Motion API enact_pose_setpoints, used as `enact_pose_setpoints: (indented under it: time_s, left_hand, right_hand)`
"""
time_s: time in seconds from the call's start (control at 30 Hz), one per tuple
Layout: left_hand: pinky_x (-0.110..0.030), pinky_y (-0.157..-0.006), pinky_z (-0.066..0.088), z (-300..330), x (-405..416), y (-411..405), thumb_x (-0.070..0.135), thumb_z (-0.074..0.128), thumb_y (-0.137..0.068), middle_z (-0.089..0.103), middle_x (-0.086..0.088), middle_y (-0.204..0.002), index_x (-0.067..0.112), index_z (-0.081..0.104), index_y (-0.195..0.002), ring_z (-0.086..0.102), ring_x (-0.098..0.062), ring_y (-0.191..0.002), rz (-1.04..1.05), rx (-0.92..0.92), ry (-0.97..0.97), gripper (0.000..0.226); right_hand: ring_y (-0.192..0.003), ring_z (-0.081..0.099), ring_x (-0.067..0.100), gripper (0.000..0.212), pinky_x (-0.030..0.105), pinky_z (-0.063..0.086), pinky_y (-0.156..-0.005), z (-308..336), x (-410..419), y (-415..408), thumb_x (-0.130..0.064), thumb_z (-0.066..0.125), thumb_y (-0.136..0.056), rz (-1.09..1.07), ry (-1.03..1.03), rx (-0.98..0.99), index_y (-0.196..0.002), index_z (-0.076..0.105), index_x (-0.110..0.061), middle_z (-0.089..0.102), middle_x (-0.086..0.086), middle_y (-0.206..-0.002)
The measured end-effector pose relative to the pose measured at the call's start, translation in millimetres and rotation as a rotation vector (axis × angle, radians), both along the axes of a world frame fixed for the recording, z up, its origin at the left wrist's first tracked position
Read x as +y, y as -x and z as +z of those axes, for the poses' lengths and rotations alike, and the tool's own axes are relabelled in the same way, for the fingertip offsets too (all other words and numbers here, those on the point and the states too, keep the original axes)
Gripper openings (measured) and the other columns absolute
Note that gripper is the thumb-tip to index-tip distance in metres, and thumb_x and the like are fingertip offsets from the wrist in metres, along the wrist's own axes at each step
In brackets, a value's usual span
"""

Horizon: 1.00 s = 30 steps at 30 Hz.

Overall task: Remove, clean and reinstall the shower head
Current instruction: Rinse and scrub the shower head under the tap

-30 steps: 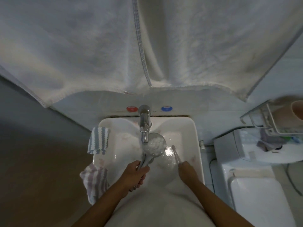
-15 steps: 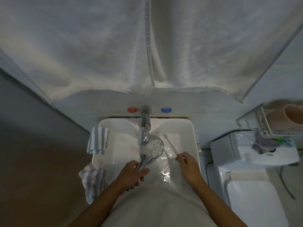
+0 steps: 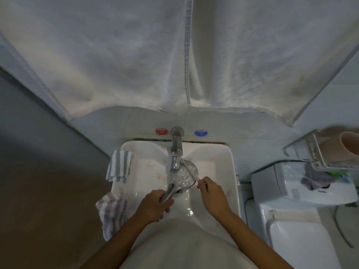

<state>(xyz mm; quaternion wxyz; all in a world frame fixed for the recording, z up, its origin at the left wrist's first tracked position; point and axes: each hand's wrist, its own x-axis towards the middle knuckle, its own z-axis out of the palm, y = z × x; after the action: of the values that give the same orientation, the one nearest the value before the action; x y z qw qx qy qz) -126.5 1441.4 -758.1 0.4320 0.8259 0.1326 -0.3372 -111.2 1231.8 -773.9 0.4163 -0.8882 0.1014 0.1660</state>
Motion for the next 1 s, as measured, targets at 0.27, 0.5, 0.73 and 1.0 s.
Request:
enact_pose_setpoints:
  time_s: [0.27,0.5,0.73,1.0]
  left_hand:
    - [-0.019,-0.040,0.038,-15,2,-1,0.034,0.056,-0.089,0.062,-0.002,-0.073,0.014,0.056,-0.083,0.050,-0.009,-0.047,-0.011,-0.024,-0.088,0.021]
    - [-0.028,-0.057,0.038,-26,5,-2,0.041,0.062,-0.085,0.056,0.002,-0.069,0.019,0.052,-0.073,0.054,-0.016,-0.063,-0.056,-0.113,-0.162,0.026]
    - [-0.028,-0.057,0.035,-26,5,-5,0.040,0.061,-0.086,0.047,0.008,-0.063,0.028,0.039,-0.062,0.051,-0.018,-0.063,-0.087,-0.169,-0.216,0.035]
    - [-0.028,-0.060,0.036,-29,6,-3,0.040,0.060,-0.087,0.054,0.002,-0.068,0.027,0.041,-0.066,0.058,-0.023,-0.069,-0.175,-0.188,-0.241,0.031]
  right_hand:
    - [-0.063,0.050,0.020,0.031,0.035,0.039,-0.060,-3,-3,5,-0.024,0.040,-0.103,-0.043,-0.015,0.038,-0.085,0.055,-0.003,0.065,0.014,-0.077]
    - [-0.064,0.054,0.022,0.028,0.034,0.036,-0.054,-5,1,-3,-0.031,0.039,-0.104,0.076,0.100,0.024,-0.086,0.051,-0.012,0.061,0.007,-0.074]
    - [-0.072,0.057,0.028,0.025,0.038,0.041,-0.064,-7,6,4,-0.034,0.041,-0.102,0.253,0.103,0.007,-0.089,0.054,-0.018,0.058,0.002,-0.074]
    - [-0.072,0.061,0.033,0.030,0.034,0.036,-0.057,-7,-3,-2,-0.033,0.040,-0.103,0.108,0.185,-0.066,-0.093,0.056,-0.010,0.067,0.015,-0.079]
